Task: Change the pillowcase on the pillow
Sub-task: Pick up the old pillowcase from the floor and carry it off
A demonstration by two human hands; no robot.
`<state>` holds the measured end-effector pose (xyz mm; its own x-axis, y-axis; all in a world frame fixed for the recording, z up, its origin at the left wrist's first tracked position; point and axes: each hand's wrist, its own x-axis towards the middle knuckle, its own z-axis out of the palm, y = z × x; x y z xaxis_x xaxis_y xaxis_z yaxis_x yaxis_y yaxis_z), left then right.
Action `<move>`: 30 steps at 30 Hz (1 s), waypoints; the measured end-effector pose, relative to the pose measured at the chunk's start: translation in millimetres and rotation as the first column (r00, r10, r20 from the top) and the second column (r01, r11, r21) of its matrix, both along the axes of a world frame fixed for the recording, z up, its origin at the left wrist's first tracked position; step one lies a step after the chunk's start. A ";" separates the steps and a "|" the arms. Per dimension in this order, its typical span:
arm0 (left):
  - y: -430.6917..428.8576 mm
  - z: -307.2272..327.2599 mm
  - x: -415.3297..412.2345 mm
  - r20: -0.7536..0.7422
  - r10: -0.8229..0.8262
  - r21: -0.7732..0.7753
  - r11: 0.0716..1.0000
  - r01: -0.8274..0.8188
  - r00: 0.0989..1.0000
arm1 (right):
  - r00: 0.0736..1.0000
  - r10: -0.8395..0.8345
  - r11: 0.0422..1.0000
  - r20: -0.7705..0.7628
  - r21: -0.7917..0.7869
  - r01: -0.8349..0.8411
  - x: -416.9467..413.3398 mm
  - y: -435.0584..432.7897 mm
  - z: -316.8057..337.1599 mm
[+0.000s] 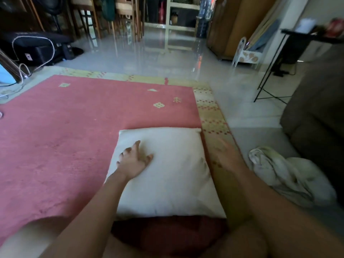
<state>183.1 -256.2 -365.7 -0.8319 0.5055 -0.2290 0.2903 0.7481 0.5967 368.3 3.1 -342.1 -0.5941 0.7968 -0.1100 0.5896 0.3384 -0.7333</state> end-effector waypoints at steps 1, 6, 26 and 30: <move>-0.4 11.5 19.9 -0.010 -0.059 0.016 0.998 0.059 0.998 | 0.999 0.006 1.000 0.048 0.030 -0.008 19.8 -3.6 14.1; 15.9 59.6 95.4 -0.088 -0.247 0.013 0.968 0.249 0.965 | 0.999 -0.022 0.995 0.035 0.100 0.018 108.5 -5.2 55.5; 398.6 -88.0 52.2 -0.132 -0.686 -0.385 0.701 0.600 0.716 | 0.908 -0.298 0.947 0.294 0.208 0.244 94.9 299.5 -159.7; 490.0 -140.9 -54.7 -0.253 -0.576 -0.415 0.791 0.451 0.778 | 0.983 -0.045 0.911 0.180 0.410 -0.033 6.8 367.3 -172.8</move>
<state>128.4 233.7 -506.6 -0.5196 0.8308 -0.1993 0.8245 0.5487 0.1380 375.2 370.4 -514.8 -0.5903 0.7981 0.1211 0.7023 0.5817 -0.4104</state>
